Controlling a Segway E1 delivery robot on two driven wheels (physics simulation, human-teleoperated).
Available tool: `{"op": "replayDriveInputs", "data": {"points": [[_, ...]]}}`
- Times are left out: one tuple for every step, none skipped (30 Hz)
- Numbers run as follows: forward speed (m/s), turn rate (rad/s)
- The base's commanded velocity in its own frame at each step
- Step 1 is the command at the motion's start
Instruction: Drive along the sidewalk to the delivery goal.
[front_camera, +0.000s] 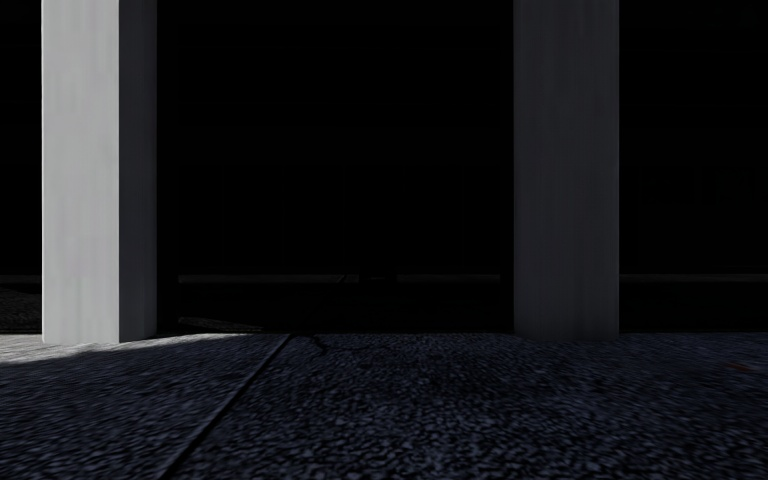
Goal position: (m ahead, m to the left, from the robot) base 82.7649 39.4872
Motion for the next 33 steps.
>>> {"op": "replayDriveInputs", "data": {"points": [[0.0,0.0],[0.0,0.0],[0.0,0.0],[0.0,0.0],[0.0,0.0],[0.0,0.0],[0.0,0.0],[0.0,0.0],[0.0,0.0],[0.0,0.0],[0.0,0.0],[0.0,0.0],[0.0,0.0],[0.0,0.0],[0.0,0.0],[0.0,0.0],[0.0,0.0],[0.0,0.0],[0.0,0.0],[0.0,0.0],[0.0,0.0],[0.0,0.0],[0.0,0.0],[0.0,0.0],[0.0,0.0],[0.0,0.0],[0.0,0.0],[0.0,0.0],[0.0,0.0],[0.0,0.0],[0.0,0.07],[0.24,0.2],[0.68,0.33]]}}
